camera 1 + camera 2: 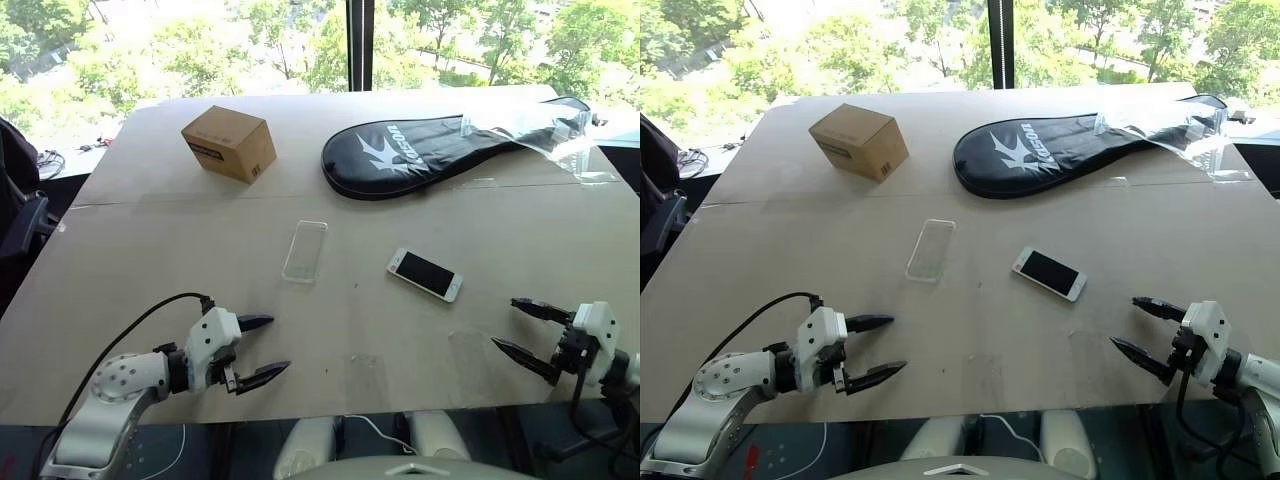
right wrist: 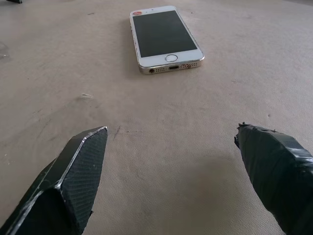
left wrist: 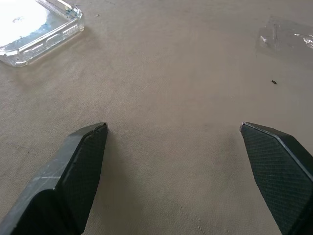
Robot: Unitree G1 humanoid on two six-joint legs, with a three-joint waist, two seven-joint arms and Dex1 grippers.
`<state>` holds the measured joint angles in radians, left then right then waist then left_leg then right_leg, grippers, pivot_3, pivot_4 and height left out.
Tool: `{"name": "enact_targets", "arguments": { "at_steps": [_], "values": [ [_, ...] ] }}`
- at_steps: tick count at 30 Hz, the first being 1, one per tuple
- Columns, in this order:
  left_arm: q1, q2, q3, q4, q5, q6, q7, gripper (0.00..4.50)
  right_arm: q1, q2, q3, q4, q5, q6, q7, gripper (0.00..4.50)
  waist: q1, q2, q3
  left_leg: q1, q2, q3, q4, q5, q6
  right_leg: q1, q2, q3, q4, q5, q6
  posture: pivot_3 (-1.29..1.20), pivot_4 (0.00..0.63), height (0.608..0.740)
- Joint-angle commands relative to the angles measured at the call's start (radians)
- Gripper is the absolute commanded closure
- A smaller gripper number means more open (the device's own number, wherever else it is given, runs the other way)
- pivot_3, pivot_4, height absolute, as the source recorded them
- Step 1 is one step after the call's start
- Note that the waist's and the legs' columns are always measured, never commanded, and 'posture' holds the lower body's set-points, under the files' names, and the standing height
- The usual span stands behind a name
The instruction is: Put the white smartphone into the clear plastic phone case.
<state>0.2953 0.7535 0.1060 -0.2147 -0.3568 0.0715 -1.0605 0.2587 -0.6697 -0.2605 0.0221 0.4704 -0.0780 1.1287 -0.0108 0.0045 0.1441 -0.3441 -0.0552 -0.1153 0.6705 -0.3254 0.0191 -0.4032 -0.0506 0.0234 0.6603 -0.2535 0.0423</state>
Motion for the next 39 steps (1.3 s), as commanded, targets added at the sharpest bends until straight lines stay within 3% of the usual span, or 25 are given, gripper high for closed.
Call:
{"name": "enact_targets", "arguments": {
  "at_steps": [1, 10, 20, 24, 32, 36, 39],
  "values": [
    [-0.012, -0.014, 0.013, 0.025, -0.015, -0.008, 0.003, 0.09, -0.030, 0.003, -0.005, 0.020, 0.002, -0.048, 0.034, 0.00, 0.000, 0.000, 0.000, 0.000, 0.000, 0.000, 0.000, 0.000, 0.000, 0.000, 0.000, 0.000, 0.000, 0.000, 0.000, 0.00, 0.150, 0.740],
    [-0.051, -0.035, 0.047, 0.007, -0.098, 0.005, -0.025, 0.09, -0.090, 0.007, 0.002, 0.075, 0.011, -0.079, 0.077, 0.00, 0.001, 0.000, 0.001, -0.002, 0.000, -0.001, 0.000, 0.001, -0.003, -0.001, 0.000, -0.001, -0.001, 0.000, 0.000, 0.00, 0.150, 0.740],
    [-0.154, -0.031, 0.056, 0.092, -0.081, -0.010, -0.025, 0.09, -0.095, 0.028, -0.004, 0.017, 0.043, -0.055, 0.069, 0.00, 0.001, 0.000, 0.001, -0.002, 0.000, -0.001, 0.000, 0.001, -0.002, -0.001, 0.000, -0.001, -0.002, 0.000, 0.000, 0.00, 0.150, 0.740],
    [-0.326, -0.016, 0.040, 0.264, -0.007, -0.081, -0.032, 0.09, -0.108, 0.051, 0.022, -0.173, 0.150, 0.089, 0.013, 0.00, 0.002, 0.000, 0.001, -0.002, 0.000, -0.002, 0.000, 0.001, -0.002, -0.001, 0.000, -0.002, -0.001, 0.000, 0.000, 0.00, 0.150, 0.740],
    [-0.866, 0.028, -0.135, 0.903, 0.297, -0.461, -0.084, 0.09, -0.238, 0.075, 0.131, -0.445, 0.185, 0.291, -0.163, 0.00, 0.001, -0.005, 0.002, -0.005, -0.003, -0.003, 0.001, 0.002, -0.004, -0.005, 0.000, -0.005, 0.000, 0.000, 0.000, 0.00, 0.150, 0.740],
    [-0.988, -0.013, -0.188, 1.061, 0.360, -0.601, -0.083, 0.09, -0.254, 0.089, 0.126, -0.490, 0.201, 0.322, -0.211, 0.00, -0.001, -0.006, 0.002, -0.019, -0.005, -0.005, 0.004, 0.002, -0.004, -0.018, -0.001, -0.008, 0.000, 0.000, 0.001, 0.00, 0.150, 0.740],
    [-1.015, -0.058, -0.222, 1.092, 0.375, -0.657, -0.111, 0.09, -0.233, 0.081, 0.122, -0.522, 0.194, 0.334, -0.229, 0.00, -0.002, -0.006, 0.002, -0.021, -0.006, -0.005, 0.004, 0.002, -0.004, -0.019, -0.002, -0.009, 0.000, 0.000, 0.001, 0.00, 0.150, 0.740]
  ]
}}
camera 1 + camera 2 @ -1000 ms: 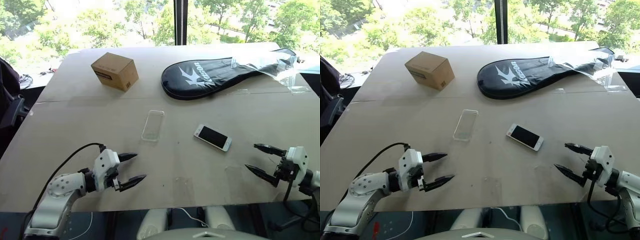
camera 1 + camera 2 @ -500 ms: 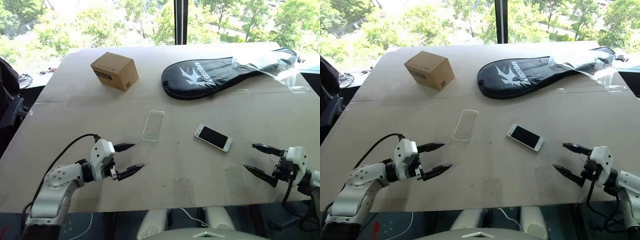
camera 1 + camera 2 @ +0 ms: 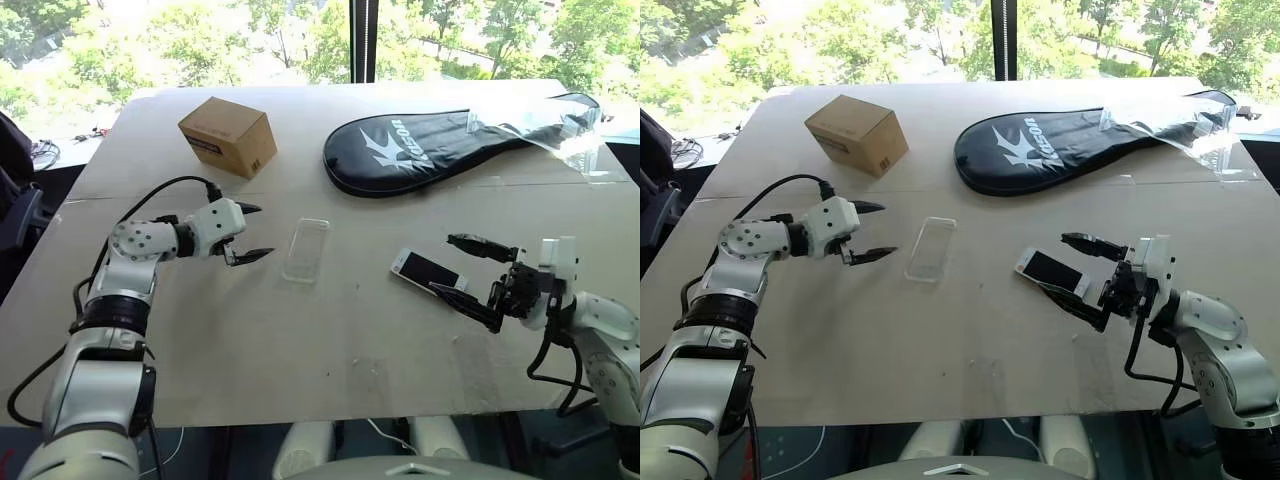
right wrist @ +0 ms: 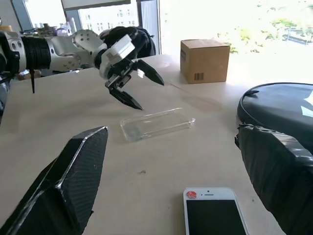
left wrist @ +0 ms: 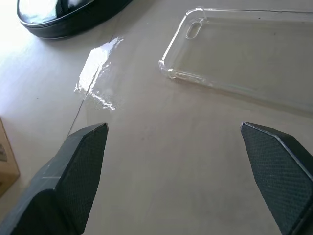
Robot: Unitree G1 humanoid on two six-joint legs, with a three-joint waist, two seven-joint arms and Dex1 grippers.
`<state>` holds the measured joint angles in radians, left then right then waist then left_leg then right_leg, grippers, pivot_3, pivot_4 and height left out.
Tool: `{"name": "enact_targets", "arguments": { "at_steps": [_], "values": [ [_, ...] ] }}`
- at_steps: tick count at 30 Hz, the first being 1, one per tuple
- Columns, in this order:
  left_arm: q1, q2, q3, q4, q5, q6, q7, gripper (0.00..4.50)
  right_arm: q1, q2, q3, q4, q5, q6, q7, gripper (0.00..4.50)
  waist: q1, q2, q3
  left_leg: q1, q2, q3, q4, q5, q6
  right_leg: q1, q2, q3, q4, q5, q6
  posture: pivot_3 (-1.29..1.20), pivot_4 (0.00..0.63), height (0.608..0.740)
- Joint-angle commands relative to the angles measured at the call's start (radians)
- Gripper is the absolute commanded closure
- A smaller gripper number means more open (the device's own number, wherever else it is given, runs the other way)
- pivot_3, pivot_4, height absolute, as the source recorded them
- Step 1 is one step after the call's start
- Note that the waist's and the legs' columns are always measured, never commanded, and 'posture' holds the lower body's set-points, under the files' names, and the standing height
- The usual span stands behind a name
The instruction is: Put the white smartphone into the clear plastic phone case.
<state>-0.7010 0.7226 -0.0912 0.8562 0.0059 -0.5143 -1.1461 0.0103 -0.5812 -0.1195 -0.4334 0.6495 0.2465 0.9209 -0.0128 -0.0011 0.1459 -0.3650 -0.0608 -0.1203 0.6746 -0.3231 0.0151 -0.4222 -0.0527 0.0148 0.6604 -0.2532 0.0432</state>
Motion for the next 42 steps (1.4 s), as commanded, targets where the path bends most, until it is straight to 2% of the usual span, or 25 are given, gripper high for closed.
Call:
{"name": "enact_targets", "arguments": {
  "at_steps": [1, 9, 18, 28, 42],
  "values": [
    [-0.021, -0.038, -0.037, 0.025, 0.020, -0.091, -0.033, 0.09, 0.024, -0.006, -0.023, -0.076, 0.019, 0.013, -0.027, 0.00, 0.000, 0.000, 0.000, 0.000, 0.000, 0.000, 0.000, 0.000, 0.000, 0.000, 0.000, 0.000, 0.000, 0.000, 0.000, 0.00, 0.150, 0.740],
    [-0.039, -0.122, -0.076, -0.030, -0.019, -0.125, -0.137, 0.09, 0.039, -0.013, -0.036, -0.098, 0.029, 0.040, -0.049, 0.00, 0.002, 0.000, 0.000, 0.001, 0.000, -0.003, 0.007, 0.000, 0.001, 0.004, 0.001, 0.000, 0.003, 0.000, 0.001, 0.00, 0.150, 0.740],
    [-0.063, -0.165, -0.125, -0.021, -0.002, -0.120, -0.209, 0.09, 0.021, -0.048, -0.035, -0.056, -0.014, 0.033, -0.032, 0.00, 0.000, 0.000, 0.000, 0.001, -0.001, -0.003, 0.009, 0.000, 0.001, 0.005, 0.001, -0.002, 0.004, 0.000, 0.001, 0.00, 0.150, 0.740],
    [-0.038, -0.178, -0.199, -0.117, -0.055, 0.090, -0.459, 0.09, 0.026, -0.055, -0.013, -0.042, -0.075, 0.049, -0.052, 0.00, -0.004, 0.000, 0.000, 0.002, -0.001, -0.002, 0.010, -0.001, 0.001, 0.006, 0.005, -0.002, 0.004, 0.000, 0.001, 0.00, 0.150, 0.740],
    [-0.224, -0.189, -0.292, 0.153, 0.126, 0.021, -0.365, 0.09, 0.055, -0.039, -0.007, -0.080, -0.080, 0.059, -0.077, 0.00, 0.000, -0.001, -0.002, 0.008, -0.001, -0.002, 0.012, 0.000, 0.001, 0.011, 0.006, -0.002, 0.009, 0.000, 0.001, 0.00, 0.150, 0.740]
  ]
}}
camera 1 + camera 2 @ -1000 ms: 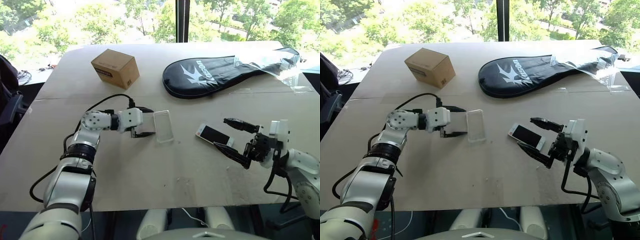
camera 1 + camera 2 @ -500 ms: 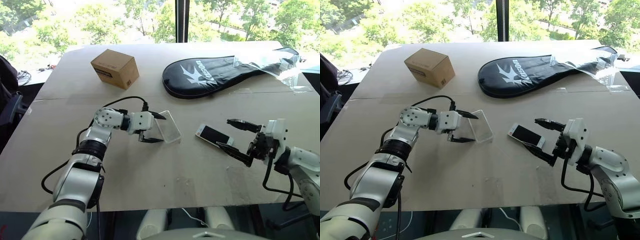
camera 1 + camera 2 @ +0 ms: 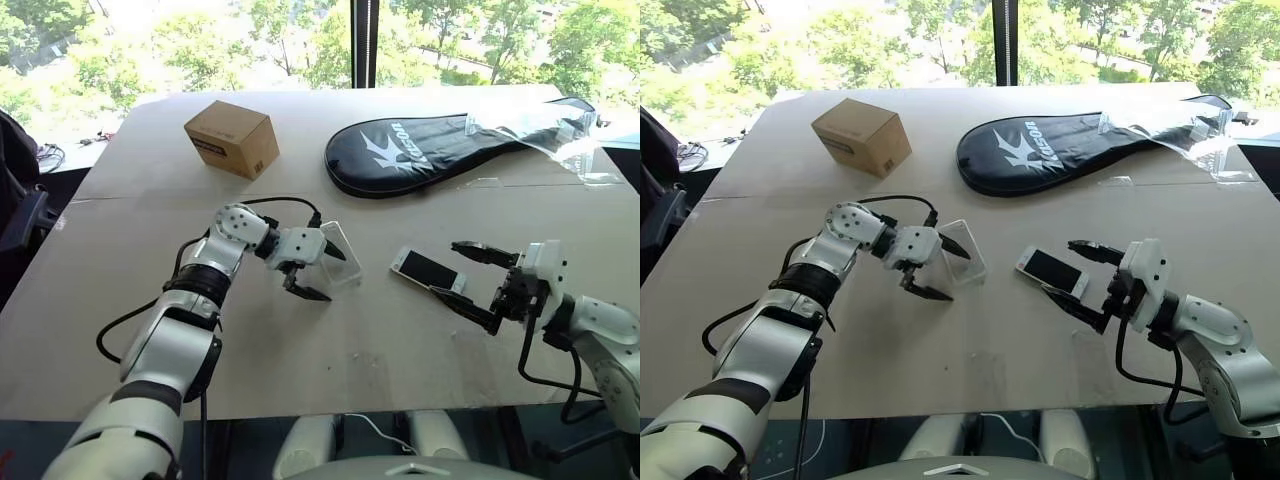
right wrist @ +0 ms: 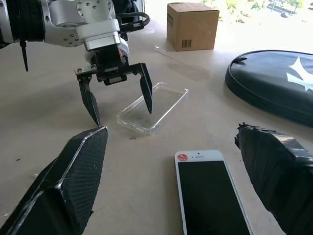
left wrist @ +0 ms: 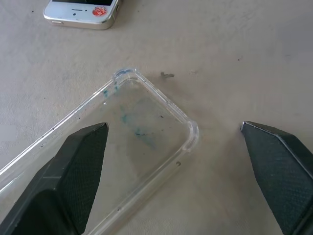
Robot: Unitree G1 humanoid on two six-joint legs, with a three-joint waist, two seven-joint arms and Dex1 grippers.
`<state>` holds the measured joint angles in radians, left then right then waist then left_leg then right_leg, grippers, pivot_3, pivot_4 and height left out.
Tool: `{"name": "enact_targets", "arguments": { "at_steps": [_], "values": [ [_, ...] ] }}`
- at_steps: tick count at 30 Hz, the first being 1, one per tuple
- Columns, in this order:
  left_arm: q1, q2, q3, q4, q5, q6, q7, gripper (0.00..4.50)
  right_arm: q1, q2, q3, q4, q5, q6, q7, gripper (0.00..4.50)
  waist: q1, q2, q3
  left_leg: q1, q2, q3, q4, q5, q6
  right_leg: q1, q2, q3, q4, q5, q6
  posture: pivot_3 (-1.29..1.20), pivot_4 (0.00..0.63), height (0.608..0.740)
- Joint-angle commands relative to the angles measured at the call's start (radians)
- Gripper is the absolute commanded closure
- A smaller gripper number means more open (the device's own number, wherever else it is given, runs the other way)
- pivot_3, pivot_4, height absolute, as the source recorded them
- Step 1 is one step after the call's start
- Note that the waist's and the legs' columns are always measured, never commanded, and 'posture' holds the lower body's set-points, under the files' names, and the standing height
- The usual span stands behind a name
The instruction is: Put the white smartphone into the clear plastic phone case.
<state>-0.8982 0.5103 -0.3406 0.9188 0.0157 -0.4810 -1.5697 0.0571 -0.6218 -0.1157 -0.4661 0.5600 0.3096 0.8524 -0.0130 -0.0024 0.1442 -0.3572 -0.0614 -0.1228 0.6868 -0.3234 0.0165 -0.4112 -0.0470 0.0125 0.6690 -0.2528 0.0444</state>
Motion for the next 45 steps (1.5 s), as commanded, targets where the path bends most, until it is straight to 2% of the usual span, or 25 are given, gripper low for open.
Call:
{"name": "enact_targets", "arguments": {
  "at_steps": [1, 6, 9, 17, 22, 25, 27, 31, 34, 38, 41, 44, 45],
  "values": [
    [-0.042, 0.026, -0.056, 0.113, 0.133, -0.001, 0.060, 0.09, 0.010, 0.001, -0.011, -0.048, 0.005, -0.007, -0.011, 0.00, -0.001, 0.000, 0.000, 0.001, 0.000, 0.000, 0.000, 0.000, 0.000, 0.001, 0.000, 0.000, 0.001, 0.000, 0.000, 0.00, 0.150, 0.740],
    [-0.127, 0.038, -0.126, 0.219, 0.225, 0.077, 0.059, 0.09, 0.005, 0.000, -0.012, -0.049, 0.003, -0.011, -0.015, 0.00, -0.012, 0.000, 0.000, 0.015, 0.000, 0.003, -0.002, -0.003, 0.005, 0.013, 0.003, 0.003, 0.003, -0.001, 0.001, 0.00, 0.150, 0.740],
    [-0.138, 0.012, -0.110, 0.243, 0.208, 0.098, 0.059, 0.85, -0.001, 0.000, -0.010, -0.050, 0.004, -0.010, -0.015, 0.00, -0.026, 0.000, 0.000, 0.018, 0.001, 0.002, -0.002, -0.003, 0.005, 0.015, 0.003, 0.003, 0.003, -0.001, 0.001, 0.00, 0.150, 0.740],
    [-0.100, -0.022, -0.063, 0.232, 0.167, 0.095, 0.022, 4.48, -0.004, -0.006, -0.012, -0.044, 0.003, -0.012, -0.008, 0.00, -0.022, 0.001, -0.001, 0.018, 0.001, 0.002, -0.002, -0.003, 0.005, 0.016, 0.002, 0.004, 0.002, -0.001, 0.001, 0.00, 0.150, 0.740],
    [-0.033, -0.024, -0.032, 0.092, 0.074, 0.140, -0.044, 4.48, -0.009, -0.010, -0.015, -0.039, 0.005, -0.011, -0.001, 0.00, -0.018, 0.001, -0.001, 0.016, 0.001, 0.001, -0.002, -0.003, 0.005, 0.015, 0.002, 0.003, 0.000, -0.002, 0.002, 0.00, 0.150, 0.740],
    [0.070, 0.041, -0.094, -0.176, -0.038, 0.264, -0.045, 4.48, -0.007, -0.018, -0.018, -0.040, 0.006, -0.008, 0.005, 0.00, -0.019, 0.001, -0.001, 0.012, 0.001, 0.000, -0.002, -0.002, 0.003, 0.013, 0.000, 0.003, -0.003, -0.002, 0.002, 0.00, 0.150, 0.740],
    [0.139, 0.078, -0.087, -0.361, -0.047, 0.361, -0.036, 4.48, -0.001, -0.021, -0.023, -0.043, 0.008, -0.007, 0.005, 0.00, -0.019, 0.001, -0.001, 0.010, 0.001, -0.001, -0.003, -0.003, 0.004, 0.012, -0.004, 0.005, -0.006, -0.002, 0.002, 0.00, 0.150, 0.740],
    [0.269, 0.102, -0.057, -0.682, -0.023, 0.550, 0.081, 4.48, 0.016, -0.021, -0.023, -0.045, -0.002, -0.014, 0.002, 0.00, -0.013, 0.001, -0.001, 0.004, 0.000, -0.001, -0.004, -0.003, 0.004, 0.005, -0.005, 0.006, -0.007, -0.002, 0.002, 0.00, 0.150, 0.740],
    [0.337, 0.047, -0.017, -0.857, 0.033, 0.831, 0.300, 4.48, 0.030, -0.021, -0.023, -0.051, -0.006, -0.016, -0.002, 0.00, 0.005, 0.001, -0.001, 0.002, 0.000, -0.001, -0.003, -0.003, 0.004, 0.003, -0.005, 0.006, -0.006, -0.002, 0.002, 0.00, 0.150, 0.740],
    [0.397, 0.021, -0.008, -1.048, 0.077, 1.104, 0.450, 4.48, 0.041, -0.024, -0.025, -0.055, -0.008, -0.016, -0.002, 0.00, 0.027, 0.001, -0.001, 0.001, -0.001, -0.001, 0.000, -0.003, 0.004, 0.004, -0.005, 0.005, -0.006, -0.001, 0.003, 0.00, 0.150, 0.740],
    [0.441, -0.019, -0.028, -1.196, 0.053, 1.301, 0.523, 4.48, 0.036, -0.025, -0.015, -0.050, -0.021, -0.014, -0.005, 0.00, 0.027, 0.001, -0.001, 0.001, -0.001, -0.002, 0.000, -0.003, 0.004, 0.004, -0.005, 0.005, -0.005, -0.001, 0.004, 0.00, 0.150, 0.740],
    [0.465, -0.034, -0.053, -1.259, 0.045, 1.381, 0.572, 3.72, 0.023, -0.028, 0.003, -0.035, -0.084, -0.014, -0.043, 0.00, 0.026, 0.001, -0.001, 0.002, -0.001, -0.001, -0.001, -0.003, 0.004, 0.004, -0.005, 0.006, -0.005, -0.001, 0.004, 0.00, 0.150, 0.740],
    [0.466, -0.035, -0.054, -1.269, 0.039, 1.401, 0.583, 3.23, 0.012, -0.031, 0.013, -0.026, -0.123, 0.015, -0.085, 0.00, 0.027, 0.001, -0.001, 0.002, -0.001, -0.001, -0.001, -0.003, 0.004, 0.004, -0.005, 0.006, -0.005, -0.001, 0.004, 0.00, 0.150, 0.740]
  ]
}}
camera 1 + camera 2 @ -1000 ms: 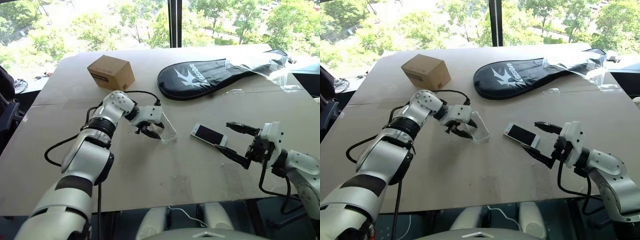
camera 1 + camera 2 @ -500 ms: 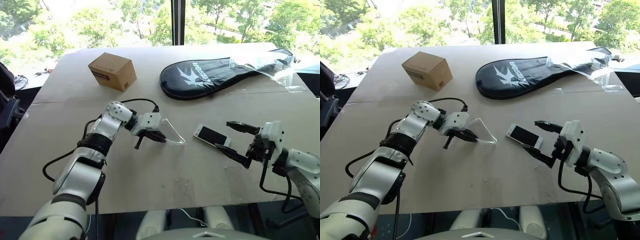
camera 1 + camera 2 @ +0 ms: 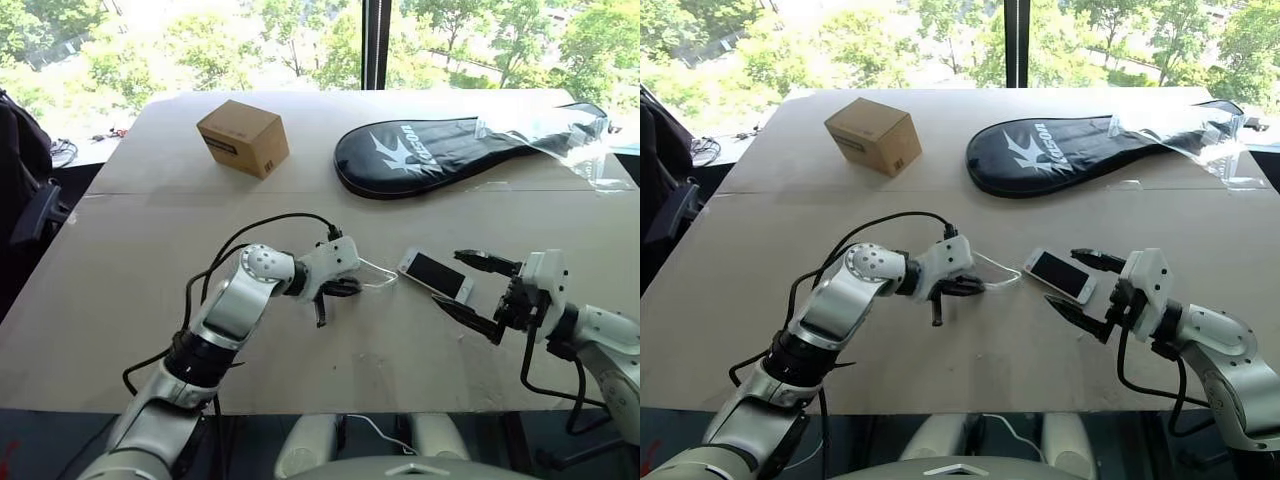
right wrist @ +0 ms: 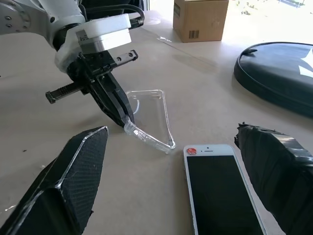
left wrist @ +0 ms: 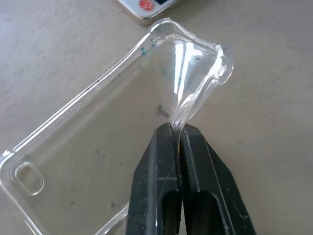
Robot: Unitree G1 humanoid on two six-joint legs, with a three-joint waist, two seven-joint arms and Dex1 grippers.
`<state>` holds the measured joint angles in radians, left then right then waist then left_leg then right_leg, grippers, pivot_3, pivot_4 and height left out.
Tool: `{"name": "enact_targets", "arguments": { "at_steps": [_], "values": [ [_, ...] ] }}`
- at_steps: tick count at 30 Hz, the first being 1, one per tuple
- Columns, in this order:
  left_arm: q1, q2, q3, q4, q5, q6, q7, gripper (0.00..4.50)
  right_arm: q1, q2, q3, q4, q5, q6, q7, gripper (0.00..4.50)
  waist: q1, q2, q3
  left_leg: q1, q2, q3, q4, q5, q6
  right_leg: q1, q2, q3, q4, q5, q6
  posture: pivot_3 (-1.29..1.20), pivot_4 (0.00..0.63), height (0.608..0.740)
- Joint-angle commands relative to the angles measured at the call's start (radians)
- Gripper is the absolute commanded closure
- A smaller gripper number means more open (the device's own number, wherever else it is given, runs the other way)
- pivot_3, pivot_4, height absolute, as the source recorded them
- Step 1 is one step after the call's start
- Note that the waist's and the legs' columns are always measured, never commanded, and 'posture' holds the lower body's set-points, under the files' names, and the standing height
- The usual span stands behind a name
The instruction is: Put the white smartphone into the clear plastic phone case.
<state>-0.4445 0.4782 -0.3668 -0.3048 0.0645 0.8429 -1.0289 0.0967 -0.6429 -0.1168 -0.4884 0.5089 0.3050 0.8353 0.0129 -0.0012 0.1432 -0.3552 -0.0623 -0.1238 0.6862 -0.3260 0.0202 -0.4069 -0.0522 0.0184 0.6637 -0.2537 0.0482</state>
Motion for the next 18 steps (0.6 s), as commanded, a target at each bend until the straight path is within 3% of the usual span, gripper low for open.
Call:
{"name": "enact_targets", "arguments": {
  "at_steps": [1, 7, 13, 18],
  "values": [
    [0.011, -0.009, -0.025, -0.052, -0.017, 0.095, 0.059, 2.85, -0.036, -0.014, 0.023, 0.001, -0.099, 0.048, -0.099, 0.00, 0.001, 0.000, 0.000, 0.000, 0.000, 0.000, 0.000, 0.000, 0.000, 0.000, 0.000, 0.000, 0.000, 0.000, 0.000, 0.00, 0.150, 0.740],
    [-0.044, -0.070, 0.041, -0.040, -0.097, 0.156, 0.127, 0.08, -0.068, -0.010, 0.081, 0.010, -0.121, 0.204, -0.165, 0.00, -0.001, 0.000, 0.000, -0.001, 0.000, -0.001, 0.000, 0.000, -0.001, -0.001, -0.001, 0.000, 0.000, 0.000, 0.000, 0.00, 0.150, 0.740],
    [-0.074, -0.074, 0.110, -0.099, -0.273, 0.147, 0.061, 0.02, -0.134, 0.022, 0.134, 0.156, -0.216, 0.146, -0.192, 0.00, -0.003, 0.000, 0.000, -0.006, 0.000, 0.001, 0.000, 0.001, -0.001, -0.006, -0.001, 0.001, 0.000, 0.000, 0.000, 0.00, 0.150, 0.740],
    [-0.130, -0.027, 0.184, -0.091, -0.386, 0.096, 0.007, 0.02, -0.174, 0.001, 0.196, 0.284, -0.254, 0.090, -0.097, 0.00, -0.003, 0.000, 0.000, -0.006, 0.000, 0.001, 0.000, 0.001, -0.001, -0.006, -0.001, 0.000, -0.001, 0.000, 0.000, 0.00, 0.150, 0.740]
  ]
}}
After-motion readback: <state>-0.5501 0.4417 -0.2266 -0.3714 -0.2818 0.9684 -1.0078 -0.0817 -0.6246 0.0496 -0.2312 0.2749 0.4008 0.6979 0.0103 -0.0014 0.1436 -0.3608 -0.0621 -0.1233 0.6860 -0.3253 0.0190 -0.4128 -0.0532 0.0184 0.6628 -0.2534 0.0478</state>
